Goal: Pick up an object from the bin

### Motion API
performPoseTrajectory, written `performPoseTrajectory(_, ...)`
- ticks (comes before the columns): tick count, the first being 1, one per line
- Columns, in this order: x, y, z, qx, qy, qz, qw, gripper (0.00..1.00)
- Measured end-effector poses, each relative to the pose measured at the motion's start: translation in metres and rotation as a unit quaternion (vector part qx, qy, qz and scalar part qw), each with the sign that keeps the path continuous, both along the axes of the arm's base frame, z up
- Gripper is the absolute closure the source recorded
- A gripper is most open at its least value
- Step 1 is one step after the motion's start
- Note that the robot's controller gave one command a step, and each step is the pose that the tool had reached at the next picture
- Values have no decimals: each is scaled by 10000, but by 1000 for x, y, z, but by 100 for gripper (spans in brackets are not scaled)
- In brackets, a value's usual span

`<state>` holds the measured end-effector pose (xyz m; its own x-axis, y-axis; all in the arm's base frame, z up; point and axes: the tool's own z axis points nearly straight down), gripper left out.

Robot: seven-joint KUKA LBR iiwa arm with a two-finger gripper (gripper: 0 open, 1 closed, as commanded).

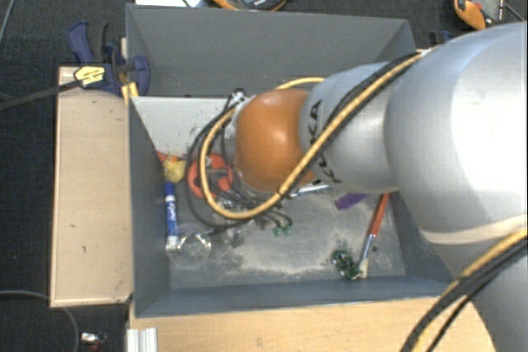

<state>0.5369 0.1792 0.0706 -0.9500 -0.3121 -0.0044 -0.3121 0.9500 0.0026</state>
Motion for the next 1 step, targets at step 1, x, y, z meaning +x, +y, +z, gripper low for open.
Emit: performPoseTrajectory(1,0,0,0,1,0,-4,10000,100)
